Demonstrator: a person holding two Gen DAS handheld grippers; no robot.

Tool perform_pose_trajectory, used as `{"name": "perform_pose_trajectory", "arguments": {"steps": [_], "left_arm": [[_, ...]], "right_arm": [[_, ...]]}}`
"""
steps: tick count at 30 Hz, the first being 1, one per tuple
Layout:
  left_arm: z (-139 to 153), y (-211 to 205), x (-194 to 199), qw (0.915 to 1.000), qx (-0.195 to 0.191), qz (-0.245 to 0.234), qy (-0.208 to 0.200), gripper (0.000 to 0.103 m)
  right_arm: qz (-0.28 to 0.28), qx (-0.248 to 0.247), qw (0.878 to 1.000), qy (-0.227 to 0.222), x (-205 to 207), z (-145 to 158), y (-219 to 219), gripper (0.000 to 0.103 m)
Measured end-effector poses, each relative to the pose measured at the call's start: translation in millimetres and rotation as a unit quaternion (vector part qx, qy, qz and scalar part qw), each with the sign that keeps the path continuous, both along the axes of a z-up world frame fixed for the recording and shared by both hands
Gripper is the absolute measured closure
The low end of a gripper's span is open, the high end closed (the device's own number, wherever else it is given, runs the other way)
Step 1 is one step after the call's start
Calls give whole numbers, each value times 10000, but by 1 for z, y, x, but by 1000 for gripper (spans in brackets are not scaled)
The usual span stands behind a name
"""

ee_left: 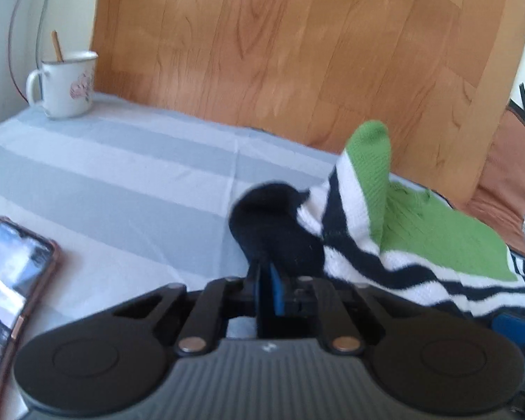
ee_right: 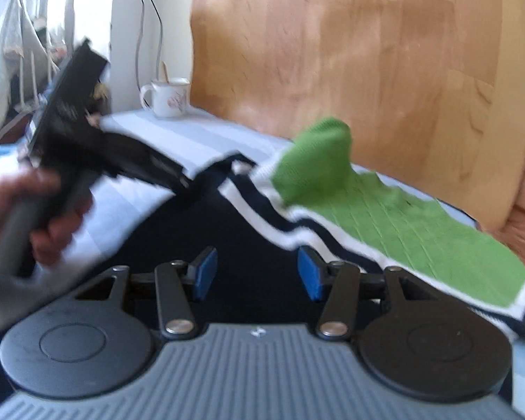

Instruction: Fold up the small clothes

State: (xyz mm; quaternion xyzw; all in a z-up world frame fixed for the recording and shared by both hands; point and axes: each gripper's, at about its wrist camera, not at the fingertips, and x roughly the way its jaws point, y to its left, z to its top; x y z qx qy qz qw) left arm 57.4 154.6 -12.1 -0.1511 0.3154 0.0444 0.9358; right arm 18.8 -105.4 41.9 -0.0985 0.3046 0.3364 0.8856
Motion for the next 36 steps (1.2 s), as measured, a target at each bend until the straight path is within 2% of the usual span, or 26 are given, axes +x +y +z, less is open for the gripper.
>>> {"name": "perform_pose_trajectory", "arguments": {"steps": [2, 4, 6, 8, 10, 13, 16, 18, 20, 22, 24, 25, 28, 29, 31, 34, 36], "left_arm": [[10, 8, -8, 9996, -1, 165, -237, 97], [27, 17, -20, 9957, 341, 623, -594, 97], [49, 23, -38, 9820, 927, 1215, -1111, 97], [66, 32, -51, 9764, 873, 1389, -1407, 97], [76, 31, -59, 9786, 687, 1112, -1590, 96], [80, 10, -74, 9788, 663, 358, -1906, 96], [74, -18, -85, 9734, 802, -416, -2107, 92], [67, -42, -85, 9676, 983, -849, -2163, 92], [58, -61, -79, 9647, 1013, -1282, -2064, 91], [45, -86, -71, 9587, 1072, -1941, -1784, 87], [32, -107, -69, 9510, 1308, -2362, -1507, 68], [26, -115, -70, 9460, 1452, -2515, -1438, 65], [16, -130, -94, 9296, 1840, -2823, -1493, 51], [16, -130, -105, 9247, 1906, -2896, -1573, 45], [19, -122, -122, 9199, 1909, -2979, -1693, 43], [25, -106, -146, 9213, 1732, -2944, -1859, 39], [29, -93, -157, 9307, 1574, -2740, -1842, 38]], "right_arm": [[13, 88, 9999, 46, 2, 1, 9, 49], [51, 158, 9998, 99, 2, 2, 18, 49], [98, 224, 9996, 152, 0, 3, 22, 49], [162, 370, 9988, 272, -2, 2, 24, 49], [169, 514, 9976, 440, 0, 1, 28, 49], [103, 591, 9965, 580, 0, -1, 32, 49], [1, 622, 9956, 695, 1, -1, 30, 49], [-125, 457, 9961, 742, 1, -1, 21, 49], [-453, 213, 9955, 803, 3, -4, 14, 49], [-836, -3, 9927, 867, 3, -8, -12, 49], [-1280, -227, 9873, 915, 4, -11, -41, 49], [-1494, -311, 9838, 942, 4, -10, -52, 49], [-1826, -188, 9783, 957, 3, 1, -75, 49], [-1801, -93, 9794, 911, 2, 6, -76, 49], [-1567, 36, 9851, 704, -2, 21, -66, 48], [-914, 101, 9952, 340, -10, 34, -37, 42], [-426, 94, 9989, 181, -10, 37, -15, 38]]}}
